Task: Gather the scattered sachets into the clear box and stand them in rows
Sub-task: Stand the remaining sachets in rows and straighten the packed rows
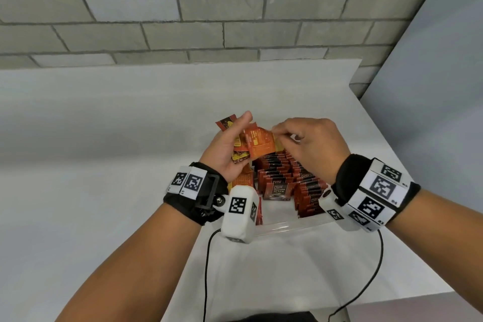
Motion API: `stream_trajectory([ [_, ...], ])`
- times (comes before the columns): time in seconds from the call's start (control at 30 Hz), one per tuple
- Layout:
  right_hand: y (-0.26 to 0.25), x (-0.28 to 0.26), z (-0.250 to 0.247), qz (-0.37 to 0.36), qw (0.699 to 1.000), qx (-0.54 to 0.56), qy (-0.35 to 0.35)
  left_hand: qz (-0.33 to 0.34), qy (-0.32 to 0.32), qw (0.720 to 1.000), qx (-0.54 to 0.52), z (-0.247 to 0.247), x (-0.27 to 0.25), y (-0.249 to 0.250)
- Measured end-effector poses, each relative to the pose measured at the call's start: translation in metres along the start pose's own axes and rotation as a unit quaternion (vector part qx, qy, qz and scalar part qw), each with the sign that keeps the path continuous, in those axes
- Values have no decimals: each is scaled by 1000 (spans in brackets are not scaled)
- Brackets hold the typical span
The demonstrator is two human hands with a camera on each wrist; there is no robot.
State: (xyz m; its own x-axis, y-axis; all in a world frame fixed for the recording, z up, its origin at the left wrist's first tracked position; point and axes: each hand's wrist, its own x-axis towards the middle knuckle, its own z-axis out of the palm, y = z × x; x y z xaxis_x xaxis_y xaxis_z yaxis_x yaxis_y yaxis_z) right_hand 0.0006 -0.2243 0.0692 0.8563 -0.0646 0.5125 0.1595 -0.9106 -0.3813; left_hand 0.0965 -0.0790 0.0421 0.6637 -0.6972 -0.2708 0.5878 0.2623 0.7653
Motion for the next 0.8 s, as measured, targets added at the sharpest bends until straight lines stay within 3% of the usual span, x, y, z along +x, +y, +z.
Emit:
stream_trajectory([
  [0.17, 6, 9, -3, 17, 995, -46, 84, -19, 14, 1000, 8, 0, 0, -2],
  [0.3, 4, 5, 3, -40, 997, -60, -22, -12, 1, 1000, -5, 7, 1, -1],
  [0.4, 4, 1, 7, -90, 991, -25, -98, 24, 34, 999, -14, 6, 5, -2],
  [0.5, 5, 1, 3, 46, 993, 56, -89, 48, 61, 997, 0, 1, 7, -2],
  [0.6, 8, 4, -1, 211, 969, 97, -89, 42, 62, 997, 8, -2, 7, 0],
  [0.7, 11, 8, 1, 276, 933, 183, -139, 25, 43, 999, 6, -1, 6, 1],
  [0.8, 11, 11, 1, 294, 910, 270, -116, 6, 27, 1000, 6, 0, 3, 2],
])
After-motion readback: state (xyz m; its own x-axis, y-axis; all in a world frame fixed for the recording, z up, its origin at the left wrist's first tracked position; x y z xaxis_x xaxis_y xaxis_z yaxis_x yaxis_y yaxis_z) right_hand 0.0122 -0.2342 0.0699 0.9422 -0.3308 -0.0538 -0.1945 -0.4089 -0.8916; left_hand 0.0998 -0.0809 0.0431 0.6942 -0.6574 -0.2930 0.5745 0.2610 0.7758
